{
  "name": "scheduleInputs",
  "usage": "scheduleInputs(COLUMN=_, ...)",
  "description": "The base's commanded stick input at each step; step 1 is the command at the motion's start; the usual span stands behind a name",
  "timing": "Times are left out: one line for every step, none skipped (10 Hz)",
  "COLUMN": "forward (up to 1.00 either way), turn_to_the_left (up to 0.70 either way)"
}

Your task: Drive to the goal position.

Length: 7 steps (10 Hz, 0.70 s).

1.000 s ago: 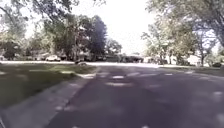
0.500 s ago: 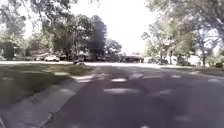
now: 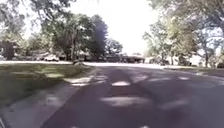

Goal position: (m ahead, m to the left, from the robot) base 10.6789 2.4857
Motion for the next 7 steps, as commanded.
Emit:
scheduleInputs(forward=1.00, turn_to_the_left=0.05)
scheduleInputs(forward=1.00, turn_to_the_left=0.18)
scheduleInputs(forward=1.00, turn_to_the_left=0.21)
scheduleInputs(forward=1.00, turn_to_the_left=0.13)
scheduleInputs(forward=1.00, turn_to_the_left=0.03)
scheduleInputs(forward=1.00, turn_to_the_left=0.00)
scheduleInputs(forward=1.00, turn_to_the_left=0.00)
